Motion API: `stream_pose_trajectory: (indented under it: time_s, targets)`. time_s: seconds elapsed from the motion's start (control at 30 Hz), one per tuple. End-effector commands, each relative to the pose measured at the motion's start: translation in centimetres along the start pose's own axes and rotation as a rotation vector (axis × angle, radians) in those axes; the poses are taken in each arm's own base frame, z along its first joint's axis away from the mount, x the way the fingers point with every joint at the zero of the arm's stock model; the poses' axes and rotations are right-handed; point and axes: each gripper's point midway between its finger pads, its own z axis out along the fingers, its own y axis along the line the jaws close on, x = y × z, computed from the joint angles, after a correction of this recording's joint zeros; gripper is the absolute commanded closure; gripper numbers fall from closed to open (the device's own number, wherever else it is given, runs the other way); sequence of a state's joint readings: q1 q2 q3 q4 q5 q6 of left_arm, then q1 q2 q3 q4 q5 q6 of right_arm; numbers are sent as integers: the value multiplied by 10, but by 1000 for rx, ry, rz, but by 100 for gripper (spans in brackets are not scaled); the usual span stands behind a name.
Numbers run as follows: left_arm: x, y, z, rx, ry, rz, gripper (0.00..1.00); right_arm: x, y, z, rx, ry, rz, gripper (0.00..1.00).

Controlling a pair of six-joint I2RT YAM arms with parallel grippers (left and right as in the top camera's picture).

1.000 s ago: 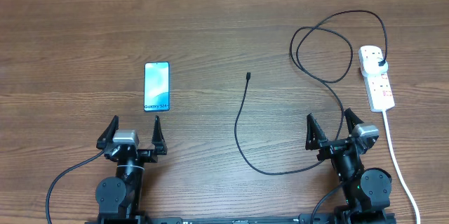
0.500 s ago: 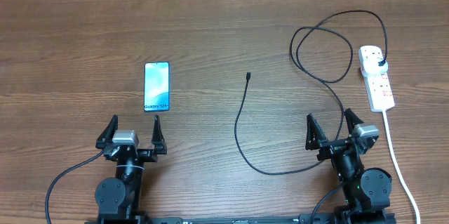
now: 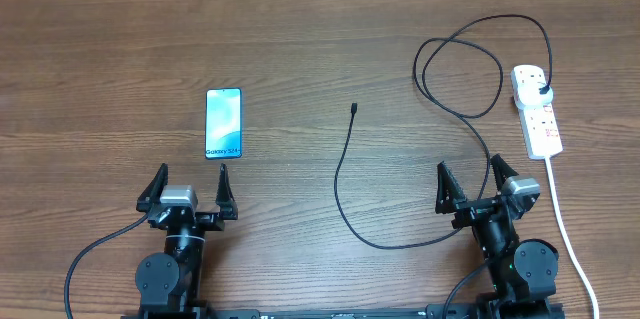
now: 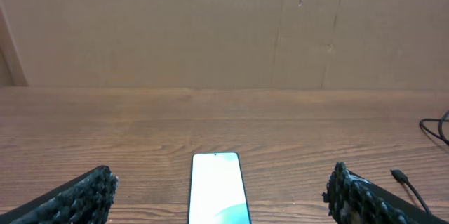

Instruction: Plug charger to phone and switch on socket

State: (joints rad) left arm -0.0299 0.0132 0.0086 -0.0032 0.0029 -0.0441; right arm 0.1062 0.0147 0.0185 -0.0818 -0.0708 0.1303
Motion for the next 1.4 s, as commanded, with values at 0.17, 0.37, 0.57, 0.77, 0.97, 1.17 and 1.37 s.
stream_pose_trajectory:
  time_s: [0.17, 0.37, 0.57, 0.77, 0.97, 1.17, 1.37]
  targets:
    - [-17, 4, -1, -22, -27, 23, 0, 2, -1, 0, 3, -5, -2, 0]
    - [-35, 3, 3, -23, 2, 23, 0, 2, -1, 0, 3, -5, -2, 0]
    - [-61, 3, 16, -25, 40, 23, 0, 2, -1, 0, 3, -5, -2, 0]
    - [-85, -2, 38, -4, 111, 20, 0, 2, -1, 0, 3, -5, -2, 0]
    - [-99, -5, 65, 4, 264, 16, 0, 2, -1, 0, 3, -5, -2, 0]
    - [-106, -14, 87, 50, 414, 2, 0, 2, -1, 0, 3, -5, -2, 0]
    - [-101, -19, 105, 79, 610, -19, 1, 2, -1, 0, 3, -5, -2, 0]
